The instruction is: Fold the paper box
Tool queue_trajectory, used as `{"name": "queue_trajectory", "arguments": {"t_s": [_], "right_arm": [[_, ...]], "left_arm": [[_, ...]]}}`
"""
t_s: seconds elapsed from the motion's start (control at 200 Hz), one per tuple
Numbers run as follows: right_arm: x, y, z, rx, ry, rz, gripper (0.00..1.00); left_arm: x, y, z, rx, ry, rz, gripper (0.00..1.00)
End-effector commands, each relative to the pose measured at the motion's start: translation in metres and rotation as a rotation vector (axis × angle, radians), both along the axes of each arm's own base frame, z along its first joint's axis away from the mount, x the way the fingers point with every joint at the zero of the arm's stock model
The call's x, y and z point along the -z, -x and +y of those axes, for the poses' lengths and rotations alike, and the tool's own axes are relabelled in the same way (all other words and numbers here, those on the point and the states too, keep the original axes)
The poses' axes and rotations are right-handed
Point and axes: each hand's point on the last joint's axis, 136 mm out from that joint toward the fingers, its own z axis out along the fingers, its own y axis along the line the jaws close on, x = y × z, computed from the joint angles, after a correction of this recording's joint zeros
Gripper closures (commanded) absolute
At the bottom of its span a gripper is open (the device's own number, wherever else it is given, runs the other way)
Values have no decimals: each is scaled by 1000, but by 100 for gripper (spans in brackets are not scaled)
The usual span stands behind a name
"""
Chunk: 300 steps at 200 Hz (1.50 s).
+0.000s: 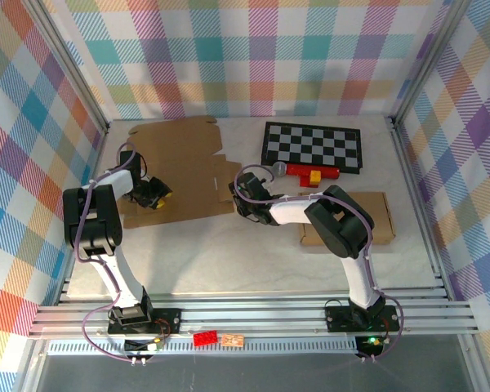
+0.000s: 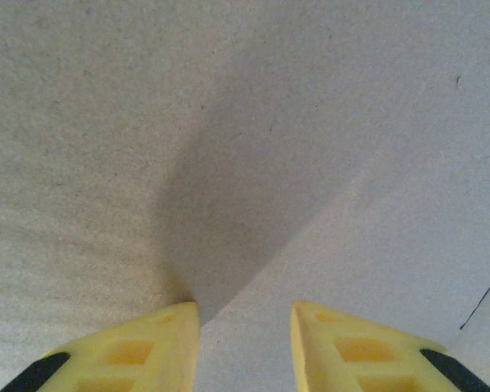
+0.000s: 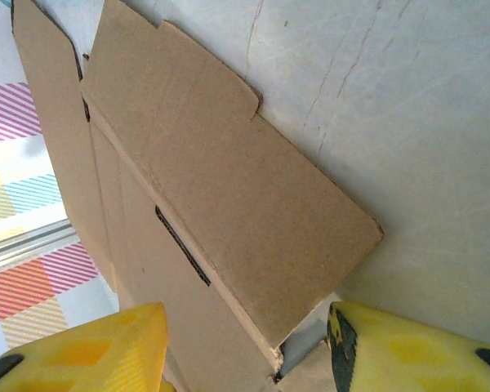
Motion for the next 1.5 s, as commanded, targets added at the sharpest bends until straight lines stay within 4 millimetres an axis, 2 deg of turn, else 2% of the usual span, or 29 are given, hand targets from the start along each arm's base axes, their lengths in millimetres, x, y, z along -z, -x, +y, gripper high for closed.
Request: {"name": "queue_trajectory", "arguments": {"t_s": [0.0,0.125,0.265,0.39,0.56,0.68,0.765,0.83,0.955,1.13,1.2,1.265,1.365,1.44,1.495], "right_arm": [[4,-20,12,48,-55,-57,50],[2,-30,18,53,-84,-98,58],[0,-35,21,60,-85,-111,72],[2,-36,15,82,-71,-102,86],[-5,-39,9,81,-49,-112,99],[-13,-40,9,66,-66,-86,100],[-27,-39,12,39,-69,-62,100],[-44,-38,13,20,-62,-54,100],[-72,-34,4,-14,-36,36,100],[-126,-37,-7,-131,15,96,100],[-143,-38,-16,-163,40,103,100],[-156,-41,-26,-179,53,99,100],[-171,-47,-38,-206,49,100,100],[-180,-53,-47,-220,32,110,100],[-187,-57,-53,-235,12,112,100]], "left_arm": [[13,22,-6,29,17,70,66],[14,25,-6,35,14,75,67],[13,27,-6,38,11,74,67],[12,27,-6,43,7,70,67],[1,21,-5,46,-1,39,67],[-36,9,-8,57,-31,-65,60],[-73,3,-14,89,-83,-174,58],[-99,7,-21,136,-144,-251,56],[-134,31,-34,258,-265,-358,54],[-164,76,-37,357,-389,-435,53],[-180,85,-36,363,-425,-479,52],[-203,92,-35,355,-449,-550,52],[-236,101,-45,397,-461,-680,51],[-243,113,-61,498,-444,-741,51],[-240,126,-74,600,-428,-764,51]]}}
